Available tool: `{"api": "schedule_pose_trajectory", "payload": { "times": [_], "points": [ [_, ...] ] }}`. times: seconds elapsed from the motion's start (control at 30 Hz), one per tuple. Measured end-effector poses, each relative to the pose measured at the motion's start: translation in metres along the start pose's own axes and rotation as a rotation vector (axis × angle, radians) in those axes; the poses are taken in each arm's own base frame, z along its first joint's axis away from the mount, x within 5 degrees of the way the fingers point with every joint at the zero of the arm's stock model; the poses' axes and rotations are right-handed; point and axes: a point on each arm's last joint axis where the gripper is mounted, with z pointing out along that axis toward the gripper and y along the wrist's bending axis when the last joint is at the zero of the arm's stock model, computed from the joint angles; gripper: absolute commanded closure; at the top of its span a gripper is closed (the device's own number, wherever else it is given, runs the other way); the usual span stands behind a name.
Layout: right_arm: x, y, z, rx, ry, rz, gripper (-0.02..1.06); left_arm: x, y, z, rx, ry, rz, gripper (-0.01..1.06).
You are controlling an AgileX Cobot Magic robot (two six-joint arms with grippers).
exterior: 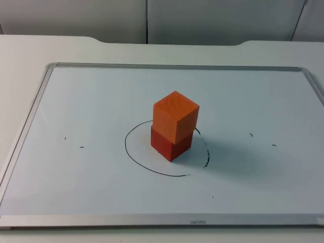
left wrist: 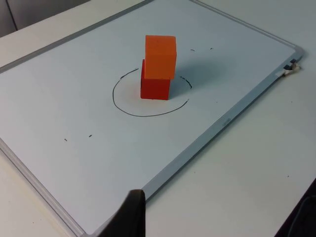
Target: Pick up one cube with the left hand and another cube with the right hand. First place the cube in the right hand at the target position, then stack the cube in the left hand on top.
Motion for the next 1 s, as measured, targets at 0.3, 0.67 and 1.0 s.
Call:
{"api": "schedule_pose_trajectory", "payload": {
  "times": [0.3, 0.67, 1.0],
  "points": [
    [0.0001, -0.0019, 0.0000, 0.021, 0.001, 0.038, 0.00, 0.0000, -0.0001, 0.0000, 0.002, 0.000, -0.001, 0.00],
    [0.0001, -0.0023, 0.0000, 0.025, 0.001, 0.036, 0.00, 0.0001, -0.0001, 0.0003, 0.002, 0.000, -0.001, 0.00],
    [0.0001, -0.0026, 0.0000, 0.028, 0.001, 0.034, 0.00, 0.0001, -0.0001, 0.0003, 0.002, 0.000, -0.001, 0.00]
  ]
}}
